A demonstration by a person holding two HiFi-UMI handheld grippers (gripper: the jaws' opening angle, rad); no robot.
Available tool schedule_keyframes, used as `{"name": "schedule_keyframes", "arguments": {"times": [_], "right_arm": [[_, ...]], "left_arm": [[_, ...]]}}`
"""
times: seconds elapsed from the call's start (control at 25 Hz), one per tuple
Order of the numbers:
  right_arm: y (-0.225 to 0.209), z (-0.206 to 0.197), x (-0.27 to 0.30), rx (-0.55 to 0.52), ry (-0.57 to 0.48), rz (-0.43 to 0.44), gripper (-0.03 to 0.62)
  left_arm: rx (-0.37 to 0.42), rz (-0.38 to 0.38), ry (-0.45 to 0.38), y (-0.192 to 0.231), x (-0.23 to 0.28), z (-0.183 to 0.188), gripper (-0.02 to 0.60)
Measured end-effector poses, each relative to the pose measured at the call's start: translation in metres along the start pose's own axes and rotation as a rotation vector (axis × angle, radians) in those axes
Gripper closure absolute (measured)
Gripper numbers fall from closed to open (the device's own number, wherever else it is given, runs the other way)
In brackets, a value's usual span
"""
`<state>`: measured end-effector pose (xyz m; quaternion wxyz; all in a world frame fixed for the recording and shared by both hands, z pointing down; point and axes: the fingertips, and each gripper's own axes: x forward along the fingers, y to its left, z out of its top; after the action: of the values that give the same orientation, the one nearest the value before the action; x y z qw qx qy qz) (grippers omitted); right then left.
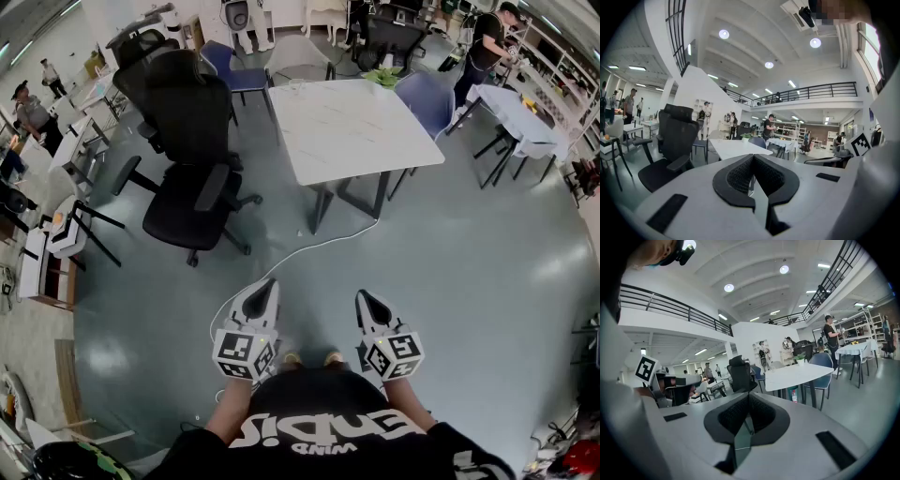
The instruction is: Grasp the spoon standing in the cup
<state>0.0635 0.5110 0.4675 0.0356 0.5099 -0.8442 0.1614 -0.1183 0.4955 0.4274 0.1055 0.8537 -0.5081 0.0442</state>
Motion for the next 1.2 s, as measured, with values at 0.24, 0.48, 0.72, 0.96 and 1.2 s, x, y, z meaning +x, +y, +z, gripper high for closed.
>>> {"name": "schedule_keyframes", "arguments": {"times": [0.24,0.48,0.72,0.96,1.2], "right_arm": [[0.003,0.012,0.006,-0.030,-0.058,-0.044,0.582],[0.017,0.014,0.015,-0.059,-0.079,-0.058,0.582],[0.031,0.011,0.021,-0.083,-0.119,-0.078,0.582],[0.044,0.015,0.035,-0.072,-0.113,-0.048,0.582],[0.033,0.015,0.067,-0.070,-0.089,-0.049,0.582]], "left_arm": [[0.003,-0.009,-0.010,0.009,0.003,0.003,0.568],[0.013,-0.048,-0.025,0.018,0.003,0.005,0.568],[0.017,-0.074,-0.032,0.042,0.003,-0.003,0.568],[0.010,-0.091,-0.030,0.058,0.009,0.003,0.568],[0.006,-0.094,-0.022,0.072,0.034,0.003,0.568]]}}
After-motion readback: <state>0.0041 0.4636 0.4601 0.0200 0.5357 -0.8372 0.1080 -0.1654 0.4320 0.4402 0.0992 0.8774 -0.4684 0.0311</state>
